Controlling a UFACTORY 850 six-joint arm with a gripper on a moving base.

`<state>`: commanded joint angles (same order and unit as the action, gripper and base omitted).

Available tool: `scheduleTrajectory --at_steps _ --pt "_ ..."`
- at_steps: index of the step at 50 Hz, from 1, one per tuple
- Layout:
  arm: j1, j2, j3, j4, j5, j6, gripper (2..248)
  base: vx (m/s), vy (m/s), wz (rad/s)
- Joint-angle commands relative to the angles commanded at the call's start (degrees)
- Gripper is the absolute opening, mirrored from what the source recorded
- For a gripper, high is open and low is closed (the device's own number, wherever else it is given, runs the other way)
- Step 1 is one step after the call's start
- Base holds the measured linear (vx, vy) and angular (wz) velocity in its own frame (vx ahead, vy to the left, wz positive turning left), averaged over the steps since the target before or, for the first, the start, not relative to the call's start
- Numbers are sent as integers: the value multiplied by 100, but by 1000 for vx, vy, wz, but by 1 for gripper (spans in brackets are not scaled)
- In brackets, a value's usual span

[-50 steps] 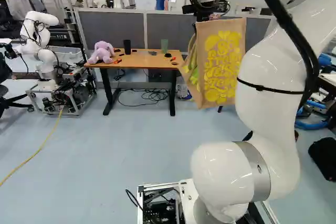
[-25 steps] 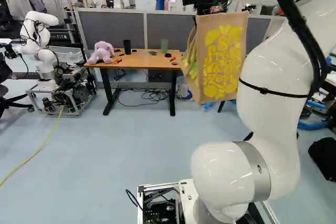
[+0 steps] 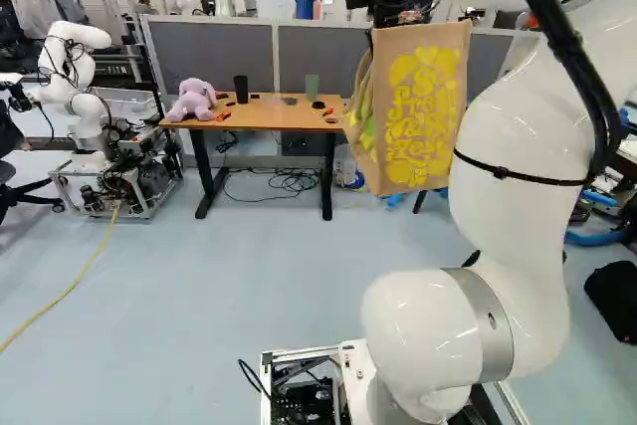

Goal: Pick up the bag on the ground and place it on the table

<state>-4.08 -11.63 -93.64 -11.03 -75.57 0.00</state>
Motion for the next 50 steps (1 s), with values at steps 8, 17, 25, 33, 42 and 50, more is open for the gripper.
scheduleTrajectory --at_steps 8,17,25,33,42,50 --pt "0 0 0 0 0 0 33 35 6 16" --pt "0 0 0 0 0 0 33 74 31 -23" --pt "0 0 0 0 0 0 33 96 54 -17" --pt "0 0 0 0 0 0 33 106 74 -18" --pt "0 0 0 0 0 0 33 116 80 -22" --pt "0 0 0 0 0 0 33 113 81 -22"
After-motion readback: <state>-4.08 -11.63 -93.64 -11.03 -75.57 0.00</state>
